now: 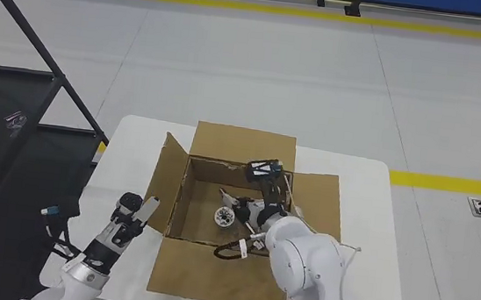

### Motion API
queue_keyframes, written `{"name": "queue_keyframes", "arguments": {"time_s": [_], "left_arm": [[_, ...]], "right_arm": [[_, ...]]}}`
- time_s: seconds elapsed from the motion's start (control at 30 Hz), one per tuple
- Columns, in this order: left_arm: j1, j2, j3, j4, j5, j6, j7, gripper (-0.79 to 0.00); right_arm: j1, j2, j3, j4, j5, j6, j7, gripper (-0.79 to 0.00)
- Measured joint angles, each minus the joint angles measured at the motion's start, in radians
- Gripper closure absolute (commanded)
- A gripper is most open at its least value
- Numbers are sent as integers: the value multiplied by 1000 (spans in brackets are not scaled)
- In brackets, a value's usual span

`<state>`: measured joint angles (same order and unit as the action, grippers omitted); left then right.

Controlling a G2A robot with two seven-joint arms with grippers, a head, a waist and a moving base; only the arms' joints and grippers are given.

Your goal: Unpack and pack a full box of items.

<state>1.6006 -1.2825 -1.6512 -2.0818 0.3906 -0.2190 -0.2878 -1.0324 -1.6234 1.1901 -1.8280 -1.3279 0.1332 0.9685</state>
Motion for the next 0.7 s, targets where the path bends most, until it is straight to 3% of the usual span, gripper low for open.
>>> {"name": "queue_keyframes", "arguments": {"time_s": [0.27,0.53,0.7], "left_arm": [[-33,2,69,6,50,16,-38,-785],[-81,1,158,45,91,42,-59,-785],[-116,-1,212,81,113,62,-70,-785]], "right_arm": [[-185,35,291,-208,293,-158,-33,-785],[-325,66,575,-226,581,-286,-62,-785],[-369,84,688,-163,723,-350,-56,-785]]}}
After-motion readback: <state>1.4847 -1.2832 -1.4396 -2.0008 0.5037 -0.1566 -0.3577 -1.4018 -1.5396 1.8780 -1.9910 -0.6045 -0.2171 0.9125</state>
